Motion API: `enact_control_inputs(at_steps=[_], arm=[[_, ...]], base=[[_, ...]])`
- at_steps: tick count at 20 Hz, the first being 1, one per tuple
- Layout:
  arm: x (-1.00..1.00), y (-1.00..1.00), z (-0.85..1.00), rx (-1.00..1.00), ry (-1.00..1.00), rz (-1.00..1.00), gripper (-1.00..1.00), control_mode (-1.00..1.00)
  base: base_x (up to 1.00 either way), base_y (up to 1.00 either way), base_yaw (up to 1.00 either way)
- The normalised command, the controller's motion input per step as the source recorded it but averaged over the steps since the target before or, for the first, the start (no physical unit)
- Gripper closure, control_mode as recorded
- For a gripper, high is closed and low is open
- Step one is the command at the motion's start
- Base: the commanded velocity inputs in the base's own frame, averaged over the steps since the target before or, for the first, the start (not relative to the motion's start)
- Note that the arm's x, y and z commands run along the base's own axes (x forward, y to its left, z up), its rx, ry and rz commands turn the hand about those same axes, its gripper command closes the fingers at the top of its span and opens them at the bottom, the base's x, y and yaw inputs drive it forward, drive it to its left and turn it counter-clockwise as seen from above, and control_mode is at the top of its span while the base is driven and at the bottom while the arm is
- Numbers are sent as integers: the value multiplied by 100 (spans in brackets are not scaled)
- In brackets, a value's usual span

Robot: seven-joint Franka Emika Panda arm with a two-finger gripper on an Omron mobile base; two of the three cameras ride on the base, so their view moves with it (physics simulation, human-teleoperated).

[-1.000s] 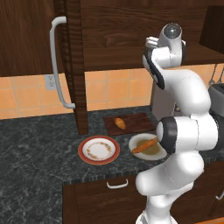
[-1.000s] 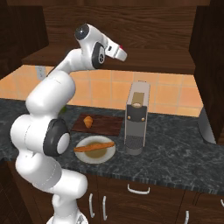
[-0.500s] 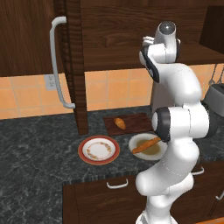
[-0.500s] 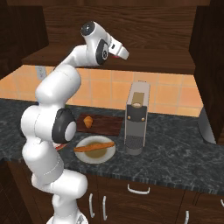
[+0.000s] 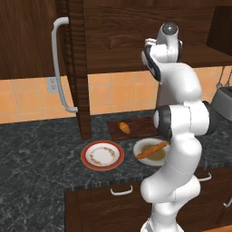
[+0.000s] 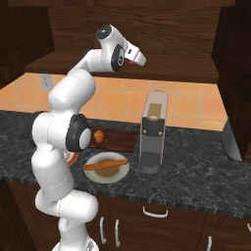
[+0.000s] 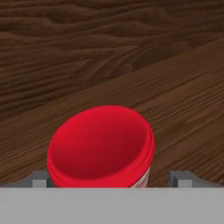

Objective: From the different types of pastries on the counter, select a croissant and place it on the cutting board. Then retrieve a jar of jam from the cabinet and place it alongside the croissant on the cutting board.

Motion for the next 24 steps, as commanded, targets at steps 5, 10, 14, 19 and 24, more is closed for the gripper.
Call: enact_control_inputs(at_steps=[5,10,14,19,24], arm=[[42,-17,-31,0,0,5,-100,-100],[29,-17,-33,0,0,4,100,-100],[-14,-24,-29,0,-1,3,100,-100],[-97,-24,9,0,-23,9,100,-100],[-100,-11,9,3,-32,17,100,-100]], base=[[0,0,0],[0,0,0],[0,0,0],[0,0,0],[0,0,0]])
